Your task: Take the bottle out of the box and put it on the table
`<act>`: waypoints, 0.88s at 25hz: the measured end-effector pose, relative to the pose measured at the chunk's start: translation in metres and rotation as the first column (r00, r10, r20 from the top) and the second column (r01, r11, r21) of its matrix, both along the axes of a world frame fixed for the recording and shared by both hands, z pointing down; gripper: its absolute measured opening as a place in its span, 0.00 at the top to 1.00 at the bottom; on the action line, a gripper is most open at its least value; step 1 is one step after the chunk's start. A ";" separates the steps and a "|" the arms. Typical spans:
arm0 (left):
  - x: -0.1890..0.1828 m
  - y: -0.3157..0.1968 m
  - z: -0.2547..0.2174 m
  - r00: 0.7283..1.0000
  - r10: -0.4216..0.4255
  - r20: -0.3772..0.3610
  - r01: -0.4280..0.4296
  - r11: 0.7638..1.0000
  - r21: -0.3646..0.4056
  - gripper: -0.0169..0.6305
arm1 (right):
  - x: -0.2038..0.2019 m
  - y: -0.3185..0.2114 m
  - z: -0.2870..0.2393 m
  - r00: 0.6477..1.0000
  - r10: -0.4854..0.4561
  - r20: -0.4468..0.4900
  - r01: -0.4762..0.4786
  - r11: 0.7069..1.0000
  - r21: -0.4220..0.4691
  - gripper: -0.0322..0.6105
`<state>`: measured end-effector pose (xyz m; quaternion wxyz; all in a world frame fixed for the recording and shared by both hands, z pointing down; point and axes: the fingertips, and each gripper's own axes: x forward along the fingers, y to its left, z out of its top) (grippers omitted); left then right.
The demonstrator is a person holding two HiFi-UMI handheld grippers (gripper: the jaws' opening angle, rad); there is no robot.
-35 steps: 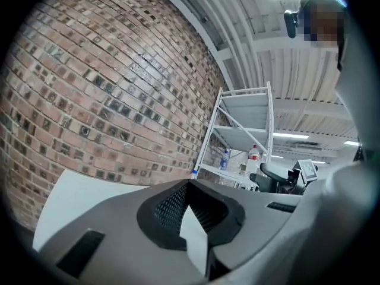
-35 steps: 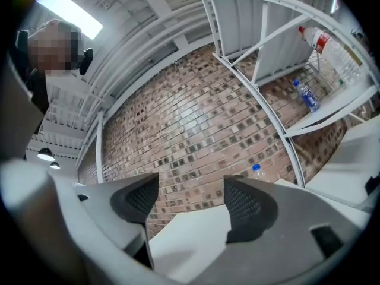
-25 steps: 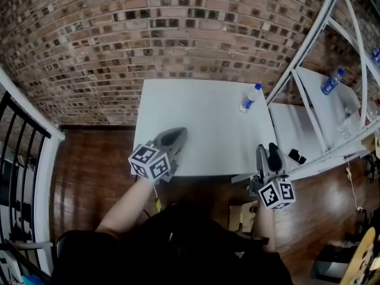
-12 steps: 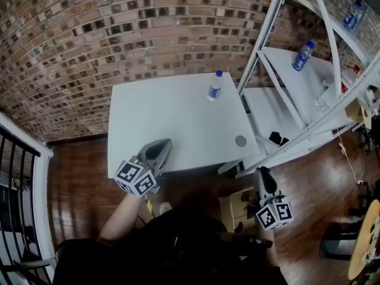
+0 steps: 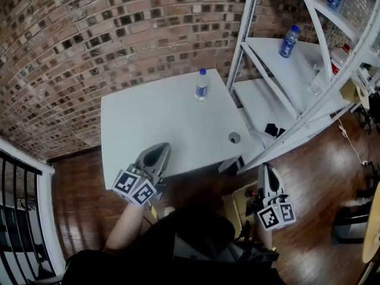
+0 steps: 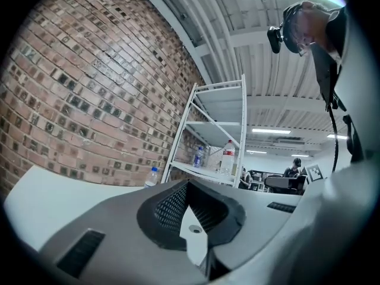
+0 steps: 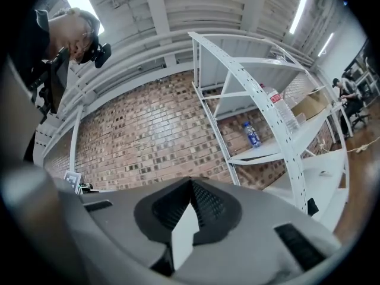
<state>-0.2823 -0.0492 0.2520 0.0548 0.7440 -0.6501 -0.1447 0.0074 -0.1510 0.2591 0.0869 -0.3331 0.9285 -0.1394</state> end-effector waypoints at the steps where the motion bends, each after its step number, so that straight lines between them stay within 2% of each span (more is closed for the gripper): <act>1: 0.001 -0.002 0.003 1.000 0.003 0.000 -0.003 1.000 -0.007 0.97 | 0.000 -0.002 0.002 1.000 0.002 -0.004 -0.002 1.000 -0.004 0.94; 6: -0.001 -0.005 0.012 0.999 0.015 -0.031 -0.015 1.000 -0.018 0.97 | -0.011 -0.004 0.011 1.000 -0.016 -0.027 0.016 1.000 -0.019 0.94; 11: -0.009 -0.001 0.014 1.000 0.003 -0.020 -0.004 1.000 -0.018 0.97 | -0.023 -0.002 0.013 0.998 -0.039 -0.051 0.038 0.999 -0.017 0.95; 22: -0.005 0.008 0.018 1.000 0.006 -0.031 -0.006 1.000 -0.016 0.97 | -0.022 0.008 0.026 0.996 -0.029 -0.090 0.026 0.999 -0.039 0.95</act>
